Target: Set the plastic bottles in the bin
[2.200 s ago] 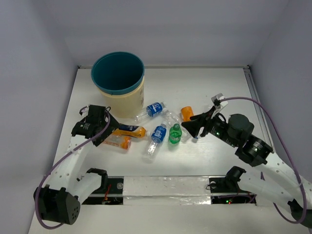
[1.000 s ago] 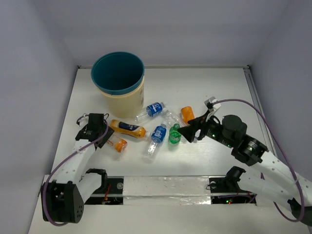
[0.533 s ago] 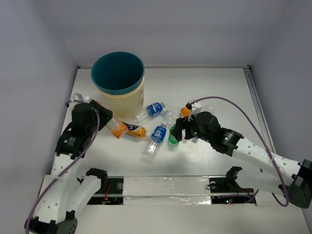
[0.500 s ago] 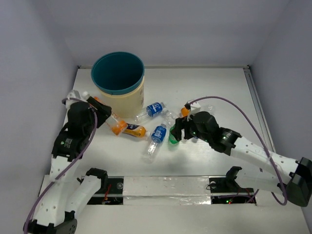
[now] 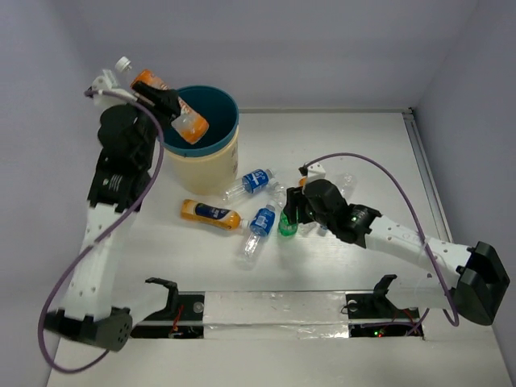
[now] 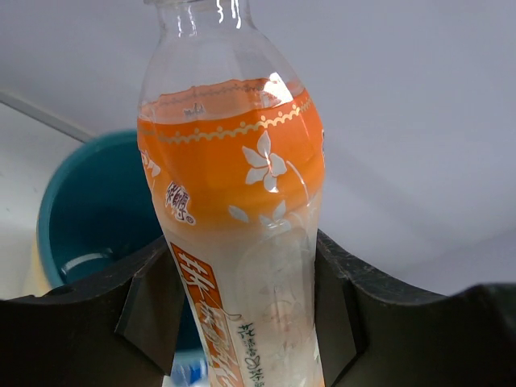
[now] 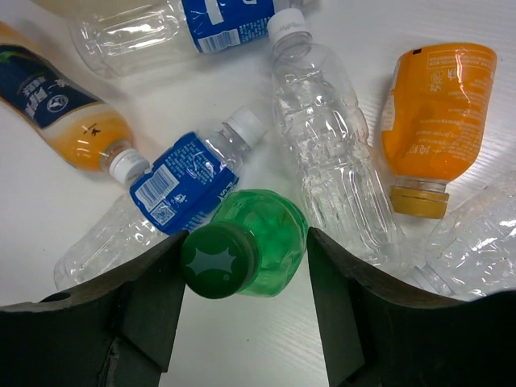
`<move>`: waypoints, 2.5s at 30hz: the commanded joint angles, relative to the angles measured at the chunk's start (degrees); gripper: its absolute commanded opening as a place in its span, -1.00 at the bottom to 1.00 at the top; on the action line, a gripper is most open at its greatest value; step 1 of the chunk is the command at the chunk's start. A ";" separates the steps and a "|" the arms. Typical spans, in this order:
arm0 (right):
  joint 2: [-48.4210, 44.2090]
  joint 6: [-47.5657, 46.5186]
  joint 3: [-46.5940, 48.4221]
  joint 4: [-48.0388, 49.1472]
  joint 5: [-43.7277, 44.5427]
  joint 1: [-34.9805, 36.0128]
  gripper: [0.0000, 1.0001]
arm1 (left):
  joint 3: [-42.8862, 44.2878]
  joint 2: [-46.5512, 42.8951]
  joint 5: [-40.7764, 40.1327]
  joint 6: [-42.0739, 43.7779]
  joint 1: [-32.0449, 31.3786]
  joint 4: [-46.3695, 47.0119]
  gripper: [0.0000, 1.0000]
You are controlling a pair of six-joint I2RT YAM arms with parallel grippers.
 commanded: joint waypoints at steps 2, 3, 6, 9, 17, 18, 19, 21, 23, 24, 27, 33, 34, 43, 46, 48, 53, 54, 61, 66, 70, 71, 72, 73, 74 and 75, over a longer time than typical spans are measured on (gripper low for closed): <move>1.69 0.89 2.90 2.07 2.18 0.23 0.30 | 4.17 8.66 -8.23 7.13 -0.41 11.04 -0.21; 1.86 0.97 2.98 1.98 2.27 0.23 0.30 | 4.52 9.80 -9.46 8.18 -0.41 12.01 -0.21; 2.57 0.97 3.69 1.72 2.62 0.23 0.17 | 6.19 14.64 -12.90 11.61 -0.41 13.43 -0.21; 2.48 0.97 4.04 1.72 2.89 0.76 0.03 | 7.07 18.51 -15.00 13.98 -0.41 15.97 -0.21; 1.16 0.80 4.83 2.07 3.42 0.76 -0.64 | 5.50 22.47 -15.10 12.68 0.11 15.89 0.52; 0.73 0.71 4.92 1.81 3.42 0.76 -0.69 | 5.32 22.04 -15.10 12.06 0.11 15.63 0.60; 0.29 0.71 5.27 1.37 3.59 1.28 -0.73 | 5.05 21.16 -14.75 11.80 0.11 15.45 0.67; -1.03 0.36 5.88 -0.12 4.38 1.28 -0.84 | 4.70 19.93 -13.79 11.27 0.11 14.66 0.80; -4.01 0.01 7.28 -1.79 5.61 1.28 -0.88 | 3.92 17.47 -11.85 9.95 0.11 13.87 0.81; -5.15 -0.60 8.08 -2.41 5.96 1.28 -0.89 | 3.21 16.50 -10.80 9.34 0.11 13.87 0.81; -8.85 -2.53 12.73 -4.25 6.58 1.28 -0.90 | -1.35 11.76 -6.41 6.70 0.11 11.41 0.79; -7.47 -6.49 25.10 -0.40 0.53 1.28 -0.90 | -14.62 -1.59 -1.04 3.62 0.11 7.11 0.54; -6.15 -6.76 27.22 0.48 -1.75 1.28 -0.90 | -16.11 -5.44 -0.60 3.18 0.11 6.58 0.48; 15.54 -7.64 51.57 8.75 -8.00 1.28 -0.90 | -38.87 -22.08 6.07 -5.33 0.11 -2.30 -0.01; 21.44 -6.67 59.65 9.72 -8.01 1.28 -0.90 | -46.00 -23.49 9.15 -8.06 0.11 -2.57 0.15; 27.42 -6.15 65.87 8.84 -7.31 1.28 -0.90 | -50.31 -23.67 9.95 -9.38 0.11 -1.69 0.55; 39.11 -6.06 79.86 1.92 -5.55 1.28 -0.74 | -56.98 -20.78 13.73 -13.07 0.11 4.44 0.98; 42.26 -6.32 82.33 0.50 -5.55 1.28 -0.28 | -57.52 -20.08 13.99 -14.21 0.11 5.51 0.98; 35.22 -6.50 77.28 1.53 -6.69 1.28 0.65 | -59.90 -14.80 14.35 -16.50 0.11 11.40 0.98; 22.63 -5.27 54.26 8.92 -10.38 1.81 0.66 | -60.95 -12.34 11.63 -17.65 0.11 14.73 0.98; 14.54 -4.30 40.98 10.07 -13.02 2.42 0.67 | -61.04 -8.66 6.98 -17.48 0.11 16.68 0.98; 11.48 -4.04 38.43 10.42 -14.06 2.43 0.67 | -61.04 -7.95 6.35 -17.47 0.11 17.38 0.98; 10.05 -3.95 33.10 10.94 -14.60 3.21 0.67 | -61.04 -7.24 5.91 -17.56 0.11 17.82 0.98; 8.73 -3.69 30.61 11.21 -14.69 3.22 0.67 | -61.04 -6.28 4.86 -17.56 0.11 18.17 0.98; 7.50 -3.16 28.23 11.47 -14.60 3.83 0.68 | -61.13 -5.75 4.50 -17.65 0.11 18.87 0.98; 5.32 -2.55 25.77 11.82 -14.43 3.83 0.68 | -61.13 -5.39 4.07 -18.09 0.11 19.40 0.98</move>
